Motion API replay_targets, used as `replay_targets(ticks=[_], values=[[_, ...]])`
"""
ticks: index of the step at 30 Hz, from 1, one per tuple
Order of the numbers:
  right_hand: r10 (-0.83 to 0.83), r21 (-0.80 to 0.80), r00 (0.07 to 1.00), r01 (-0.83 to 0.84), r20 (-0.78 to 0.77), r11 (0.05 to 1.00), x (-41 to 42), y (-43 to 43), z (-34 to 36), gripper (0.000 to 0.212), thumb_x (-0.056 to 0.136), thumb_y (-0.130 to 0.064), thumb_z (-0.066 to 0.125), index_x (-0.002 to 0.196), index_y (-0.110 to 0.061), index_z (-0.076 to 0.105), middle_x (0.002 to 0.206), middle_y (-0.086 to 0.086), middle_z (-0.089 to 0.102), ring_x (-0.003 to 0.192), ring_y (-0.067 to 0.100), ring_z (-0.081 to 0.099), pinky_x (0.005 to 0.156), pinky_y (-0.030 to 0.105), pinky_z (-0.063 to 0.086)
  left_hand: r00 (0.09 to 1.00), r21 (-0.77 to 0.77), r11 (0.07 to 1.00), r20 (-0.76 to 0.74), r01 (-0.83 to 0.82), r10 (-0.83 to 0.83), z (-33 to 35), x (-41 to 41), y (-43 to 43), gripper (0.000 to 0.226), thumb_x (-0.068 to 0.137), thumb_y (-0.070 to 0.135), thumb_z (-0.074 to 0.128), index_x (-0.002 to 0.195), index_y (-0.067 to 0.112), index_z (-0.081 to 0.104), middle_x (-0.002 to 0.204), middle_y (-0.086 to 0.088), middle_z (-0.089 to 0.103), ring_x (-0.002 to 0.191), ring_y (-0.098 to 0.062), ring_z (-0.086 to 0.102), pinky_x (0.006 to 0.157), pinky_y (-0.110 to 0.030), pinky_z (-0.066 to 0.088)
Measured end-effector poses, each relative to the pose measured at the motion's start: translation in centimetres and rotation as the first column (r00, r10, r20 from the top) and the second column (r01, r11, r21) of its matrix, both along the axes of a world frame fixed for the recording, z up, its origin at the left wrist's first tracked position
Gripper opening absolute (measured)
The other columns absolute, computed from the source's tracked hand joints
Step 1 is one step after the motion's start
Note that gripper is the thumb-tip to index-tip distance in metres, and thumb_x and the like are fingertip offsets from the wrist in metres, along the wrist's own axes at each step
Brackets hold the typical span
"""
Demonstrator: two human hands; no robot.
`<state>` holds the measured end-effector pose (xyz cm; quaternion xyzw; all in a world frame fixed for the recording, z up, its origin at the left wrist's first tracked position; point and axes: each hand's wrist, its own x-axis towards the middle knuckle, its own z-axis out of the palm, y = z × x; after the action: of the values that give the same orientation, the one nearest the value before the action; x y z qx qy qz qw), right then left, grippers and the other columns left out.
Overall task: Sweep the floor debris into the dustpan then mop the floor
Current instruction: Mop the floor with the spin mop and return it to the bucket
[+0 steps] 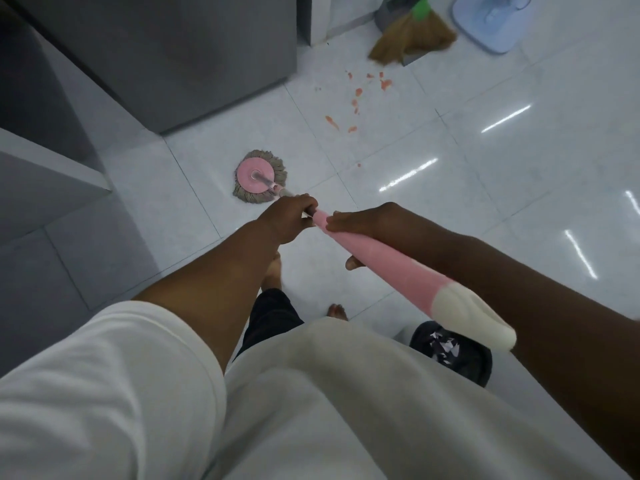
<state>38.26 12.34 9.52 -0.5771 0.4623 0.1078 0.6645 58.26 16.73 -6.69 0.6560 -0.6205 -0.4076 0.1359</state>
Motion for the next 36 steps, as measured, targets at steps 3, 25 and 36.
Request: replay_targets(ticks=[3, 25, 36], values=[[0.016, 0.002, 0.990, -0.015, -0.140, 1.000, -1.1, 0.8, -0.5, 0.049, 0.082, -0.064, 0.062, 0.114, -0.027, 0.068, 0.085, -0.001, 0.076, 0.077, 0.014, 0.074, 0.057, 0.019, 0.056, 0.999, 0.047, 0.998, 0.022, 0.038, -0.039, -0.5, -0.7, 0.4, 0.017, 0.091, 0.011, 0.067, 0.105, 0.004, 0.061, 0.107, -0.010, 0.065, 0.098, -0.029, 0.060, 0.086, -0.037, 0.047], [-0.266, 0.490, 0.906, 0.405, -0.330, 0.772, -5.4, 3.3, -1.3, 0.046, 0.095, -0.029, 0.060, 0.128, 0.002, 0.049, 0.114, 0.024, 0.067, 0.088, 0.032, 0.072, 0.066, 0.037, 0.059, 0.990, 0.054, 0.996, 0.120, 0.064, -0.070, -3.2, -5.3, 2.1, 0.025, 0.091, 0.017, 0.066, 0.112, 0.005, 0.059, 0.114, -0.011, 0.061, 0.101, -0.030, 0.058, 0.084, -0.043, 0.048], [-0.397, 0.723, 0.859, 0.494, -0.323, 0.483, -4.9, 5.1, -5.3, 0.015, 0.096, -0.025, 0.049, 0.097, -0.010, 0.052, 0.063, 0.001, 0.052, 0.041, 0.007, 0.046, 0.037, 0.018, 0.043, 0.993, 0.033, 0.999, 0.115, 0.010, -0.014, -4.7, -5.2, 3.5, 0.029, 0.092, 0.018, 0.066, 0.118, 0.010, 0.059, 0.148, -0.013, 0.047, 0.133, -0.029, 0.047, 0.101, -0.039, 0.043]])
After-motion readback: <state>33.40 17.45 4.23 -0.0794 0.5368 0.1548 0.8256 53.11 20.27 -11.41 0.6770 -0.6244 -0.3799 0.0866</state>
